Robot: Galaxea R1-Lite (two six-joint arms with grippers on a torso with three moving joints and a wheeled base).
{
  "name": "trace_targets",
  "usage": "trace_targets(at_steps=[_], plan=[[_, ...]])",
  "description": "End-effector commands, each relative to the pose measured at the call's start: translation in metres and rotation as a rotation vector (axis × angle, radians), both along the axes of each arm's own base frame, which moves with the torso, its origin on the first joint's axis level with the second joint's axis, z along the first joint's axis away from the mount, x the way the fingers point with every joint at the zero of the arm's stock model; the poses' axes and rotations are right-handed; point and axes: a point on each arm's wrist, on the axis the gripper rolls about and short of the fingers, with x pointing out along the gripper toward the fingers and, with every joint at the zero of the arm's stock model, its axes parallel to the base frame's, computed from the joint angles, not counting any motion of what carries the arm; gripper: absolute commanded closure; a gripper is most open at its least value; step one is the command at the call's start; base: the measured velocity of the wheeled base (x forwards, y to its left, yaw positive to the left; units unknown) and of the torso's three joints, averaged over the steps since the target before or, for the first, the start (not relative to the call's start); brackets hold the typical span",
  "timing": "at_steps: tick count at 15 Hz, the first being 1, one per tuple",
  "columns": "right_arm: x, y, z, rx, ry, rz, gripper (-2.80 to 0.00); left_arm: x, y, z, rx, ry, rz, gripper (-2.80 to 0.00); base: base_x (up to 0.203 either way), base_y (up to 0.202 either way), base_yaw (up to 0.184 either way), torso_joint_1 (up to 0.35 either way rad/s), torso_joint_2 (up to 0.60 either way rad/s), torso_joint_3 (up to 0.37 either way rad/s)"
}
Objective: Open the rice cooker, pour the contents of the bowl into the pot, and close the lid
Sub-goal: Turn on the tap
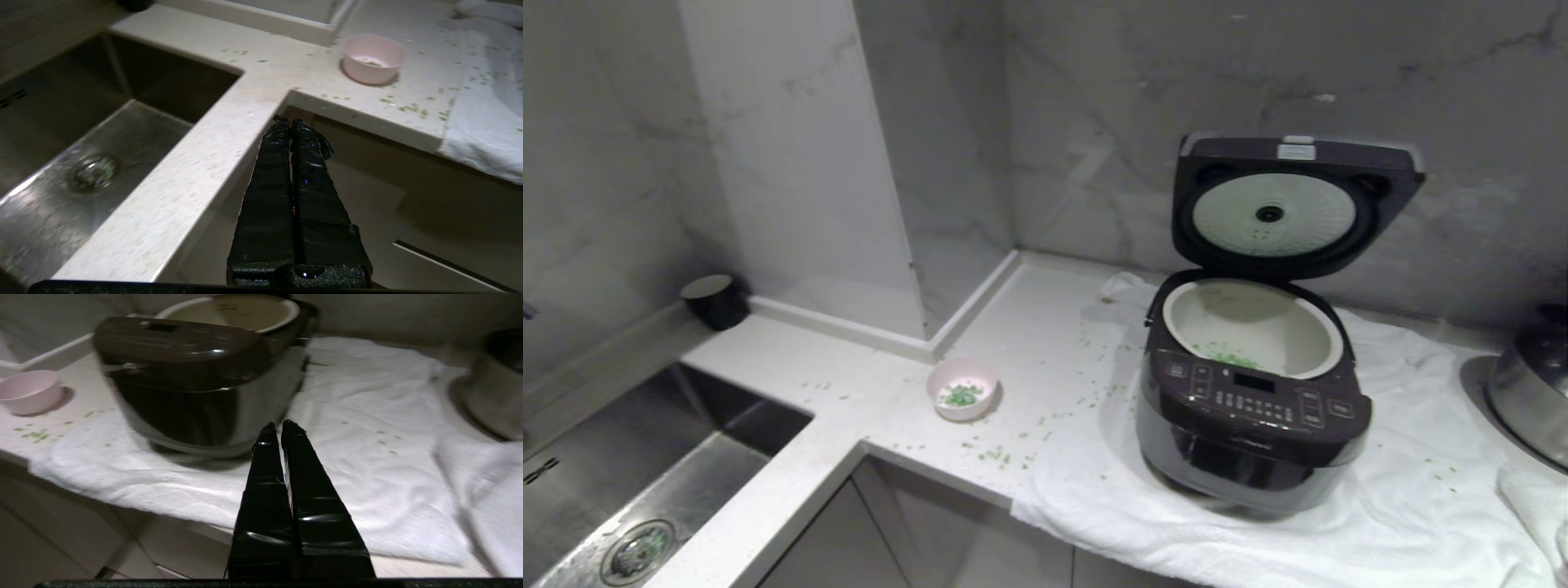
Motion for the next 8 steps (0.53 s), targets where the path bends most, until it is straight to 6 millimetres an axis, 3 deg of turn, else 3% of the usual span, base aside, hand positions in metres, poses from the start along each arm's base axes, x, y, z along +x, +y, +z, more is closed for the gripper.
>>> trace_targets(at_steps=[1,8], plan=[[0.0001,0.0,-0.0004,0.0,0.0,0.0,0.0,0.0,0.0,-0.0002,0.0,0.001,0.001,0.0,0.0,-0.008,0.182,0.007,0.0,0.001],[0.0001,0.0,-0.0004,0.0,0.0,0.0,0.0,-0.0001,0.0,0.0001,0.0,0.0,0.002,0.0,0.0,-0.007,0.166,0.002,0.0,0.002]])
